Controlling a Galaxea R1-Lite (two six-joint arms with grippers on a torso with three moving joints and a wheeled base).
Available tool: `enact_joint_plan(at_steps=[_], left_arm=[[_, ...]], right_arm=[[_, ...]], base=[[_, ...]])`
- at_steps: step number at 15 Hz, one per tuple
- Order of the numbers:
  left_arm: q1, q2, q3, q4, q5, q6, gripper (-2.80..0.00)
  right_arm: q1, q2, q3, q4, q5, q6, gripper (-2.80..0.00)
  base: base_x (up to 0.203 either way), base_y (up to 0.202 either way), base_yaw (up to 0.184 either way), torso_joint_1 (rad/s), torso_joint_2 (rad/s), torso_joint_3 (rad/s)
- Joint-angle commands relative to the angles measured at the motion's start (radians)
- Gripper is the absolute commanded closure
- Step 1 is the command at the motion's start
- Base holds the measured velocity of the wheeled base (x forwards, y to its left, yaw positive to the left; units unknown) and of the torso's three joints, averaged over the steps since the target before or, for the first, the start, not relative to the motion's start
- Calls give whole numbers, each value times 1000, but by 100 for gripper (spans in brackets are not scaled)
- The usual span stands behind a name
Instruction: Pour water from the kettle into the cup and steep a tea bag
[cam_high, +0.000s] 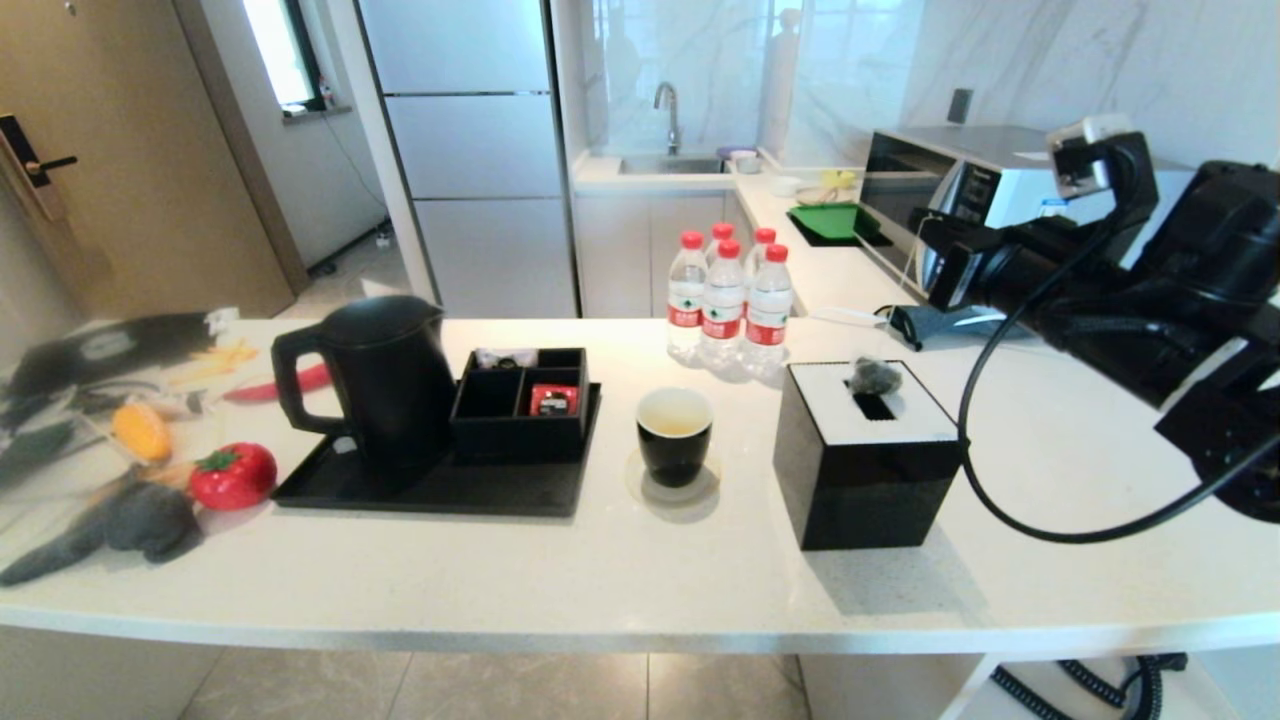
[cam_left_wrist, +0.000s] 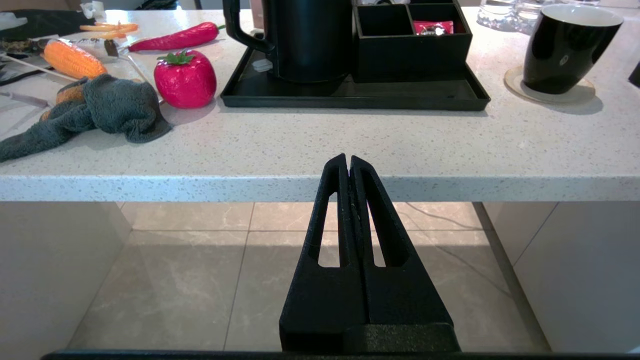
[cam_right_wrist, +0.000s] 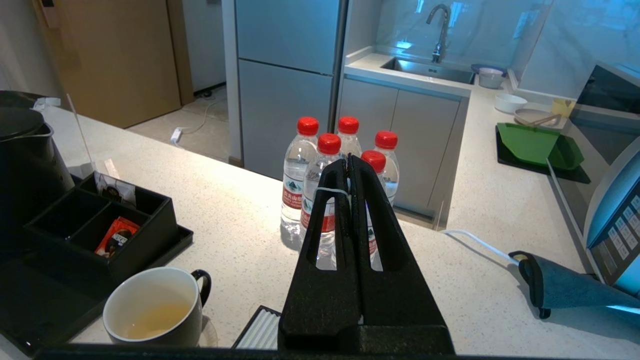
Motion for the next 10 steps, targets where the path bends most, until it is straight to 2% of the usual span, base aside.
enact_joint_plan(at_steps=[1, 10], left_arm=[[0, 0, 0, 0, 0, 0, 0], [0, 0, 0, 0, 0, 0, 0]], right_arm=[[4, 6, -2, -5, 1, 0, 0], [43, -2, -28, 10, 3, 0, 0]], base=[[0, 0, 0, 0, 0, 0], [0, 0, 0, 0, 0, 0]])
